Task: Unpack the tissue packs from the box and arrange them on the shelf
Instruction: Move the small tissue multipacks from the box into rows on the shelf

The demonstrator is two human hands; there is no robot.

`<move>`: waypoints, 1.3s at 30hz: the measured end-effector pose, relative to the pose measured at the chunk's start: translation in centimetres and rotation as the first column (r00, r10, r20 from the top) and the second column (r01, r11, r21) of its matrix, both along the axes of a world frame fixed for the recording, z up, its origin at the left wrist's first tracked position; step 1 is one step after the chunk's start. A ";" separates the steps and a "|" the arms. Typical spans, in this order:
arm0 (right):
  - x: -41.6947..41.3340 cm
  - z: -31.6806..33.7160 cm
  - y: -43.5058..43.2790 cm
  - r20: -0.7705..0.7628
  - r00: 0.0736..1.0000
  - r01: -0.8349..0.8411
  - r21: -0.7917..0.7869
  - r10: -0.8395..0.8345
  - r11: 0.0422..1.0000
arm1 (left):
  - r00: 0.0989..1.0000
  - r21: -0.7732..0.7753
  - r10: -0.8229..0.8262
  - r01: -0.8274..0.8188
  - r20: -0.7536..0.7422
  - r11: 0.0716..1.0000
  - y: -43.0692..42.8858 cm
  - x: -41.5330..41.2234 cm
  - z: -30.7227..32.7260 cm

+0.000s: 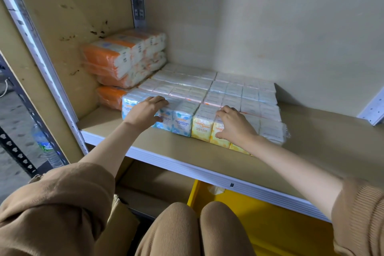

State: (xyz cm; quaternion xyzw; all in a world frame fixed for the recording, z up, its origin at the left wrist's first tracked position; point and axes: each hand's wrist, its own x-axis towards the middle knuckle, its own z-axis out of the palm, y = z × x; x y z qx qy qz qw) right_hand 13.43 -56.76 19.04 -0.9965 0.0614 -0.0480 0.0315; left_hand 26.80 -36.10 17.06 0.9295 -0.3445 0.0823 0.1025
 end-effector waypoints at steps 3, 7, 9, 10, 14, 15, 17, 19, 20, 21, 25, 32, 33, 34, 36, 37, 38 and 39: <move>0.1 -0.1 0.0 -0.002 1.000 0.001 -0.001 -0.001 1.000 | 1.000 0.007 0.000 0.000 -0.001 1.000 0.0 0.1 0.0; -0.1 0.1 0.0 -0.019 1.000 -0.005 0.011 0.006 1.000 | 1.000 0.069 -0.003 0.003 -0.002 0.998 0.0 -0.5 0.7; -0.2 0.6 0.0 -0.027 1.000 0.004 0.044 -0.003 0.999 | 1.000 0.123 0.019 -0.017 -0.014 0.992 -0.2 -0.9 1.5; -0.3 0.8 0.0 -0.026 1.000 0.010 0.061 -0.008 0.998 | 0.999 0.149 0.033 -0.030 -0.015 0.988 -0.4 -1.3 1.9; -1.7 1.7 0.0 0.015 0.999 0.028 0.062 -0.029 0.998 | 1.000 0.161 0.020 -0.019 -0.003 0.987 -0.9 -2.9 3.1; -2.1 1.8 0.0 0.027 0.999 0.038 0.060 -0.040 0.997 | 1.000 0.149 0.008 -0.007 -0.002 0.989 -1.0 -3.4 3.3; -3.1 1.9 -0.1 0.038 0.997 0.061 0.061 -0.063 0.996 | 1.000 0.128 -0.009 0.009 -0.002 0.992 -1.3 -4.5 3.6; -4.1 2.0 -0.4 0.038 0.996 0.082 0.069 -0.085 0.994 | 1.000 0.116 -0.023 0.023 -0.007 0.993 -1.6 -5.6 3.7; -4.6 2.1 -0.5 0.041 0.995 0.092 0.073 -0.095 0.993 | 0.999 0.115 -0.034 0.034 -0.006 0.993 -1.8 -6.1 3.8; -5.1 2.1 -0.6 0.043 0.993 0.104 0.075 -0.107 0.992 | 0.999 0.118 -0.047 0.047 -0.005 0.992 -2.0 -6.6 3.9; -6.9 2.5 -0.7 0.044 0.986 0.159 0.074 -0.163 0.984 | 0.995 0.108 -0.095 0.094 0.002 0.990 -2.8 -8.4 4.2; -10.1 2.7 -0.7 0.064 0.968 0.236 0.104 -0.243 0.966 | 0.980 0.094 -0.196 0.197 -0.018 0.976 -4.3 -11.2 5.0; -10.5 2.5 -0.8 0.069 0.964 0.247 0.116 -0.255 0.962 | 0.976 0.094 -0.216 0.217 -0.021 0.972 -4.6 -11.6 5.0; -10.9 2.3 -1.0 0.069 0.960 0.261 0.127 -0.271 0.957 | 0.972 0.091 -0.234 0.235 -0.022 0.968 -5.0 -12.0 5.0; -12.0 1.9 -1.1 0.066 0.953 0.281 0.158 -0.295 0.946 | 0.964 0.080 -0.264 0.265 -0.027 0.961 -5.7 -12.8 4.9; -12.5 1.7 -1.2 0.065 0.951 0.289 0.176 -0.304 0.941 | 0.961 0.068 -0.275 0.276 -0.031 0.959 -6.1 -13.4 4.9; -13.2 1.5 -1.2 0.062 0.948 0.296 0.194 -0.313 0.935 | 0.958 0.049 -0.285 0.287 -0.038 0.957 -6.5 -14.0 4.8; -13.8 1.3 -1.1 0.059 0.946 0.301 0.210 -0.319 0.930 | 0.953 0.023 -0.299 0.300 -0.046 0.954 -6.8 -14.7 4.6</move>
